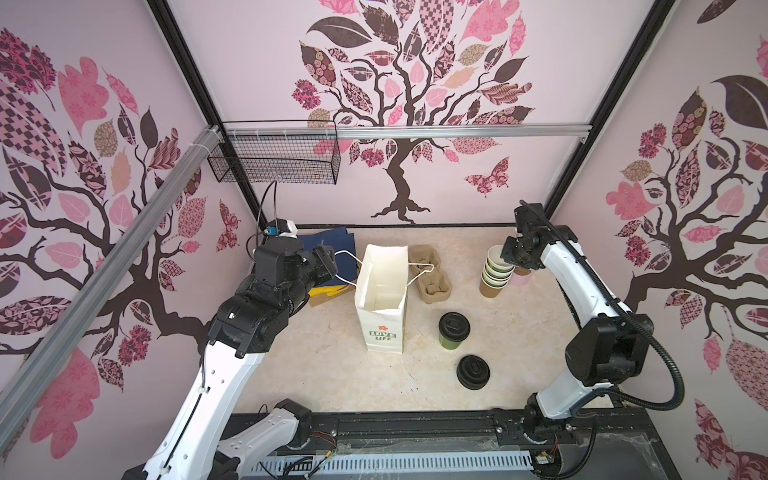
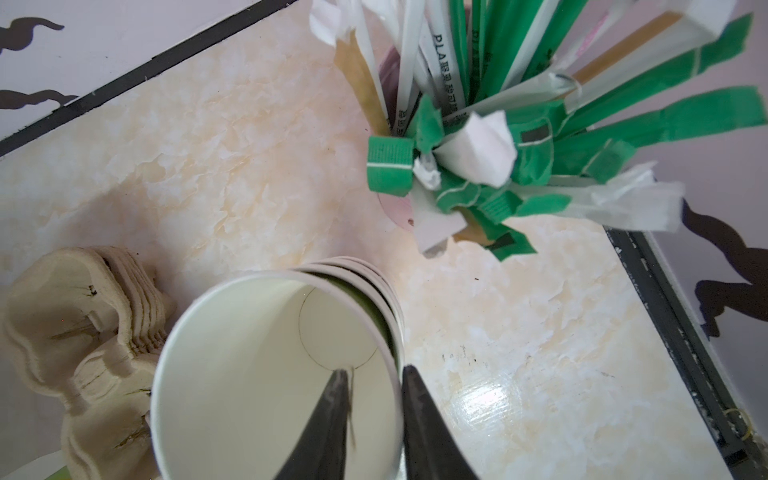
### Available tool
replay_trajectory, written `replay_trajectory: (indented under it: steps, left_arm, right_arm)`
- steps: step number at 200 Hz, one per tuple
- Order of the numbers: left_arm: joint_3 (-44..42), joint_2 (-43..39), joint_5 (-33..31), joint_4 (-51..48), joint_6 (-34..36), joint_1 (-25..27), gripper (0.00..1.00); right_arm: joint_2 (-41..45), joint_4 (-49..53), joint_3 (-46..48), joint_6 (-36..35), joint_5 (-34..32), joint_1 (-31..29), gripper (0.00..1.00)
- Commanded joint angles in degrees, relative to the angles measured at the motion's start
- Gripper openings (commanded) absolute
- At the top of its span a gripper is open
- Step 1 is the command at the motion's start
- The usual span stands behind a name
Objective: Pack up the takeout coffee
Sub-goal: 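Move the right gripper to the paper cup stack and grasp the top cup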
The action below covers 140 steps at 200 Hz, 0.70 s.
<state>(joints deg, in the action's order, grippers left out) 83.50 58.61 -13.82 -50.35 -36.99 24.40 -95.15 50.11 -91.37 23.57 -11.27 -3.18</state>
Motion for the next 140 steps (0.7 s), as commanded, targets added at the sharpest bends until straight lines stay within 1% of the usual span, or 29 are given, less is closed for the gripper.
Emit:
replay_trajectory:
  steps: [1, 29, 62, 117, 140]
  left_arm:
    - [-1.35, -0.34, 0.44, -0.56, -0.27, -0.15, 0.57]
    - [-1.28, -0.26, 0.55, -0.61, -0.27, -0.15, 0.57]
    - [-0.55, 0.18, 0.20, -0.88, 0.29, -0.15, 0.57]
    - [-0.10, 0.72, 0.46, -1.02, 0.66, -0.19, 0.57]
    - [0.04, 0.88, 0.55, -1.23, 0.85, -0.15, 0.57]
  right_arm:
    - [-0.56, 0.17, 0.27, 0.75, 0.33, 0.47, 0.20]
    - [-0.04, -0.10, 0.84, 1.10, 0.97, 0.83, 0.14]
    - [1.42, -0.40, 1.06, 1.90, 2.59, 1.44, 0.02]
    - [5.43, -2.80, 2.09, 4.17, 6.61, 3.42, 0.00]
    - [6.45, -3.21, 1.82, 4.63, 7.22, 3.81, 0.00]
